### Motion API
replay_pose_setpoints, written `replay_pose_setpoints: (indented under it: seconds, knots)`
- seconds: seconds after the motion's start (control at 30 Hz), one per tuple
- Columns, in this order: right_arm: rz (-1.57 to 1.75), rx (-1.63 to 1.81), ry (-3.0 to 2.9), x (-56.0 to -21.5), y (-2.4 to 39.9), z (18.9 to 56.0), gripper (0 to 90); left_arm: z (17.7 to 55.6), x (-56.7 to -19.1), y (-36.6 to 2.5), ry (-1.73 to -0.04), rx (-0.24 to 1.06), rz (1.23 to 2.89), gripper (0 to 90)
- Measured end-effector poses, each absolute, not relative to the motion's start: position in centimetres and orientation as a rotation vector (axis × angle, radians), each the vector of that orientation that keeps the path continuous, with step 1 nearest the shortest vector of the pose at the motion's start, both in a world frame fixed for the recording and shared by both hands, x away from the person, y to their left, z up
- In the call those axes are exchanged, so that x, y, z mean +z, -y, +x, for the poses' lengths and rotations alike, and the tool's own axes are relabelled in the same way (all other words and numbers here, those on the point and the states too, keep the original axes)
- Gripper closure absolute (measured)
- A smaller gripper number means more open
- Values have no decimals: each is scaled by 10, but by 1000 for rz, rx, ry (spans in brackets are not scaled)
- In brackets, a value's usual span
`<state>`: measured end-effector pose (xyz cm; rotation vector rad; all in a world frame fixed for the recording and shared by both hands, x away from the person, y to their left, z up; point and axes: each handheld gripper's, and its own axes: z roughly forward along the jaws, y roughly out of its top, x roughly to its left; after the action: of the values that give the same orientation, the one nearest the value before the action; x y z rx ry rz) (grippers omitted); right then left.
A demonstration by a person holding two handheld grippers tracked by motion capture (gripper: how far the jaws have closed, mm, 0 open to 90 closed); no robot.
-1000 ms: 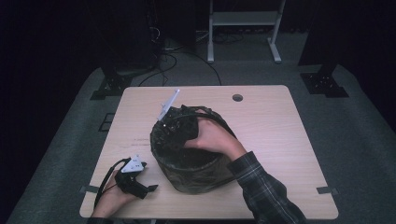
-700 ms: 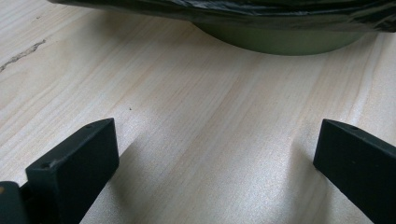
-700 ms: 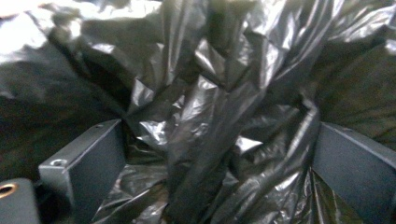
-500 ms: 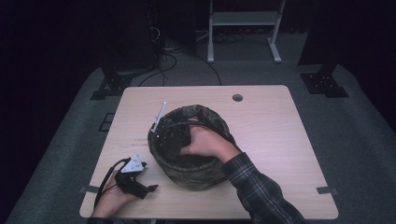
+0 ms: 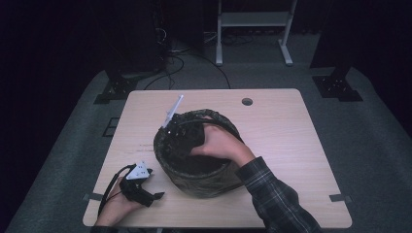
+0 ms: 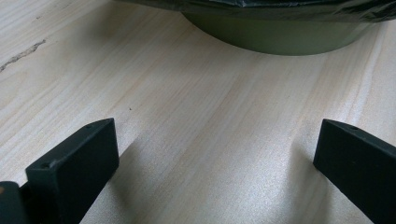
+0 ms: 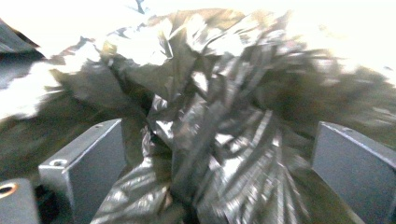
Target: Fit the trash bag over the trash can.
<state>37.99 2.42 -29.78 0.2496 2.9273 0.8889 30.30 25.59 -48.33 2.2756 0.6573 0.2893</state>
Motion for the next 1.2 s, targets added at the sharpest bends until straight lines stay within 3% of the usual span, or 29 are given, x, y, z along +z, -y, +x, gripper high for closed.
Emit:
replay_pose_setpoints:
  seconds: [0.47, 0.87, 1.2]
  knots:
    - [319, 1216, -2716, -257, 70, 358, 26, 303, -483, -256, -659, 290, 2274, 0]
    - [426, 1307, -2581, -267, 141, 334, 25, 303, -483, -256, -658, 289, 2274, 0]
    - [495, 1334, -2534, -298, 175, 310, 25, 303, -483, -256, -658, 290, 2275, 0]
